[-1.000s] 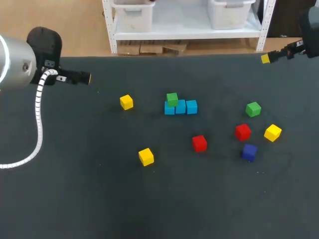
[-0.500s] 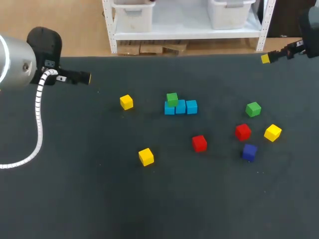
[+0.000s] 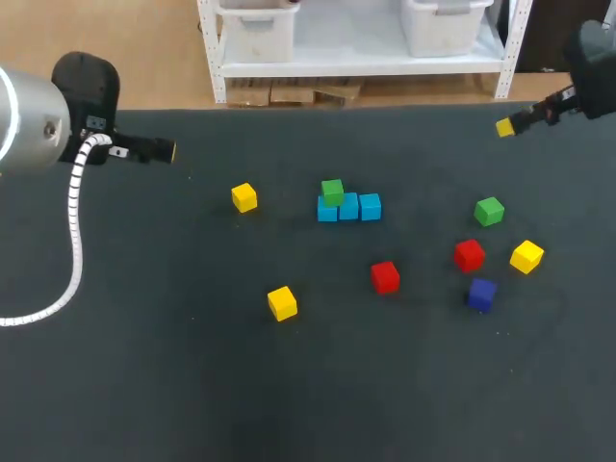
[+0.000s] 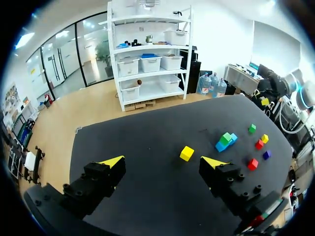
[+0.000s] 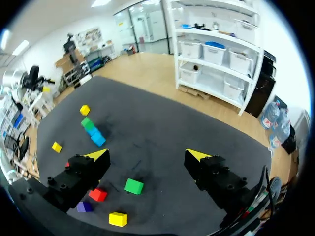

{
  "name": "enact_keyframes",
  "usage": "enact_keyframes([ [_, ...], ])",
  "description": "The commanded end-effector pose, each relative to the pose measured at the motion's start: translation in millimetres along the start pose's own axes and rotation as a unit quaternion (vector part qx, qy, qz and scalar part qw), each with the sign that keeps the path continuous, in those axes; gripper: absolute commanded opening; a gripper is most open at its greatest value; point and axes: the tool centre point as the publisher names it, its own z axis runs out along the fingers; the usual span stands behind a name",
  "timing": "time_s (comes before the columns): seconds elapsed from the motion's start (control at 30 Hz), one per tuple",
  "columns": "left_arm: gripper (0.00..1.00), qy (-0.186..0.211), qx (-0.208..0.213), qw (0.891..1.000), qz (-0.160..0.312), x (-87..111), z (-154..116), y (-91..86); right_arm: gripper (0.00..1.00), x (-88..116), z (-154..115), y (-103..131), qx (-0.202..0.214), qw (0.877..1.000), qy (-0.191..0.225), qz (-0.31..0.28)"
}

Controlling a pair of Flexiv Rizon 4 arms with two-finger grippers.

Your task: Place the blue cubes, place green cubes on the blue cubes, place the yellow cubes on the green cubes, then place the red cubes on the yellow cubes, and place purple cube on the red cubes.

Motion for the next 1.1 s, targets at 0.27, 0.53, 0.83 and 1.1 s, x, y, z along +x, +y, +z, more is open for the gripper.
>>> enact_keyframes([
  [0.27, 1.0, 0.0, 0.002, 1.0, 0.0, 0.1, 0, 1.3, 1.0, 15, 24, 48, 0.022, 0.986, 0.129, -0.101],
  [0.53, 1.0, 0.0, 0.002, 1.0, 0.0, 0.1, 0, 1.3, 1.0, 58, 40, 45, 0.051, 0.976, 0.204, -0.065],
  [0.83, 1.0, 0.0, 0.002, 1.0, 0.0, 0.1, 0, 1.3, 1.0, 85, 64, 25, 0.053, 0.966, 0.251, -0.031],
  [1.1, 1.0, 0.0, 0.002, 1.0, 0.0, 0.1, 0, 1.3, 1.0, 89, 84, 25, 0.059, 0.954, 0.293, -0.033],
])
